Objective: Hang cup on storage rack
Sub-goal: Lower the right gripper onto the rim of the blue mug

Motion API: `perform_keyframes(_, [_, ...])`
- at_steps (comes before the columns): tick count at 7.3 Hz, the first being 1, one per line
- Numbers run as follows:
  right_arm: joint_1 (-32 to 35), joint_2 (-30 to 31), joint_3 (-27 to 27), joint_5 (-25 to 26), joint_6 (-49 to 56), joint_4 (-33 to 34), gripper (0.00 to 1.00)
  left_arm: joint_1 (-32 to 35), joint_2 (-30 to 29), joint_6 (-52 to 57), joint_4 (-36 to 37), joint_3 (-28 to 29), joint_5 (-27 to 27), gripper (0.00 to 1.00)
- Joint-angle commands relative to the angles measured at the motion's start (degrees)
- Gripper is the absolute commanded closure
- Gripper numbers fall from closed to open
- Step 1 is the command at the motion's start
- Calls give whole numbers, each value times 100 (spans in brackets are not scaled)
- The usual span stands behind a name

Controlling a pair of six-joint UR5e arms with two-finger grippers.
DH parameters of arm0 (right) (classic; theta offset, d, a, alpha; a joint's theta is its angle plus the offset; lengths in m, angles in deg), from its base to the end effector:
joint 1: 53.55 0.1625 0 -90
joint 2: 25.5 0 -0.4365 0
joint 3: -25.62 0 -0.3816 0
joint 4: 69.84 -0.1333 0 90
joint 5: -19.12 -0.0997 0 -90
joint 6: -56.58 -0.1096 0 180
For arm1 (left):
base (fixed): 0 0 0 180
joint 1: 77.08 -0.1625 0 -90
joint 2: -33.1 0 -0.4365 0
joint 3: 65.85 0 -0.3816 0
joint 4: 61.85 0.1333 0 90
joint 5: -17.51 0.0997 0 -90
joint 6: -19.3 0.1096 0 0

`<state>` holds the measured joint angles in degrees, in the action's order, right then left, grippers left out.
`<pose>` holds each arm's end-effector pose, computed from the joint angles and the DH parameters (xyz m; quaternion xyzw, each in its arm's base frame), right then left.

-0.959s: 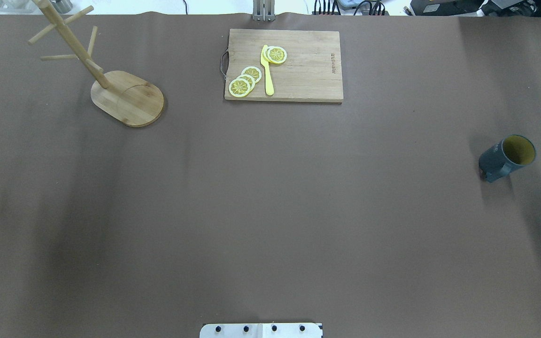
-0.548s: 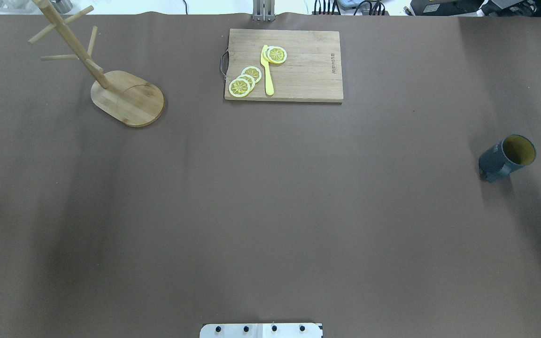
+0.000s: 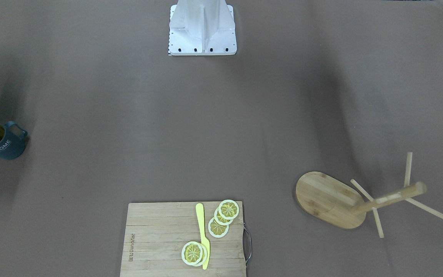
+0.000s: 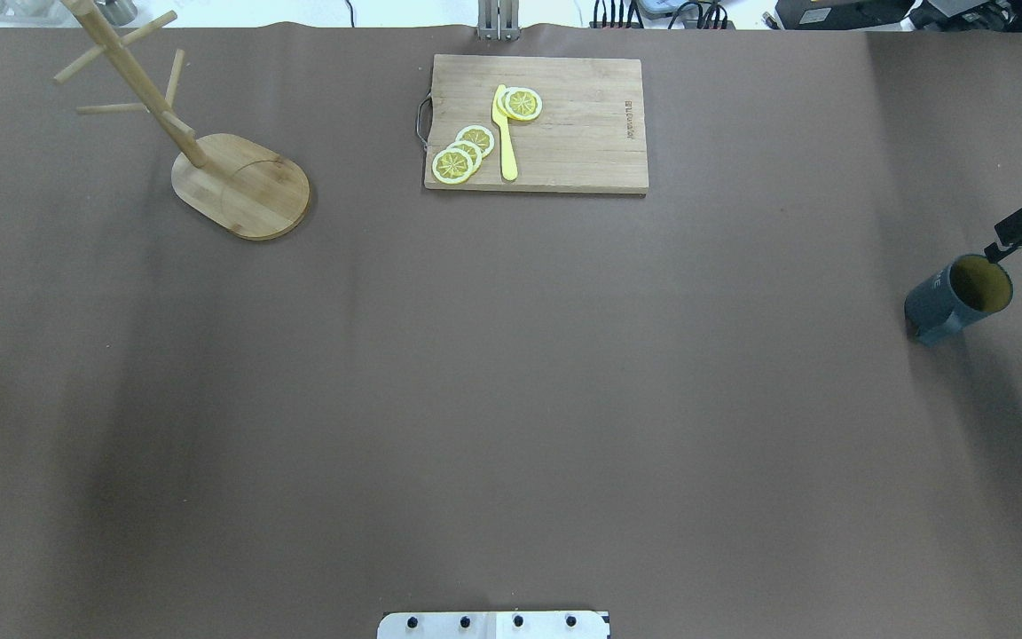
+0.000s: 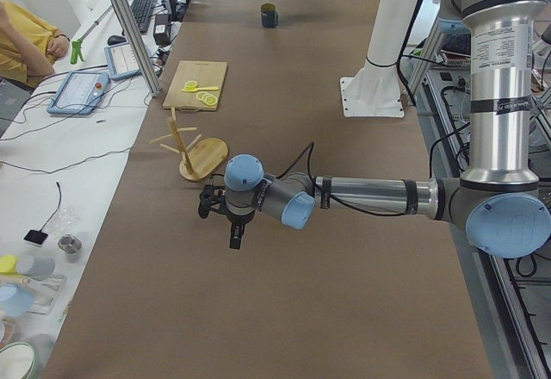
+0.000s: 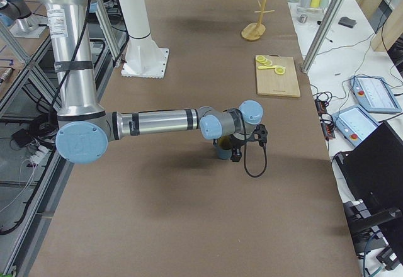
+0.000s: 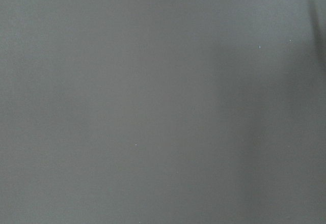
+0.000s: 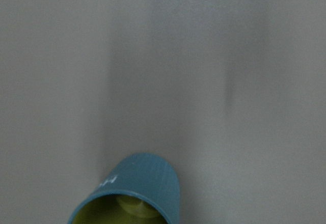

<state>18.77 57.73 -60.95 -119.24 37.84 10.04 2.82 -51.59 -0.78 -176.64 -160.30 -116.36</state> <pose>-0.1170 -0.5361 0.6213 -0.0256 -0.4198 -0.0396 0.9064 0.0250 -0.4672 0.6346 0.0905 0.4029 -0.0018 0.9108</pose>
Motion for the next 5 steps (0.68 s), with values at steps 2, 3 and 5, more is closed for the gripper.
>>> perform_keyframes(2, [-130,-159,452,-181,-494,-834,8,-1,-12,-66,-17,-20,-8,2])
perform_keyframes(3, [-130,-36,187,-296,-672,-790,9,-1,-3,-66,-17,-29,-16,2])
perform_keyframes(5, [-121,-44,36,-393,-674,-764,10,-1,6,-66,-17,6,-8,2])
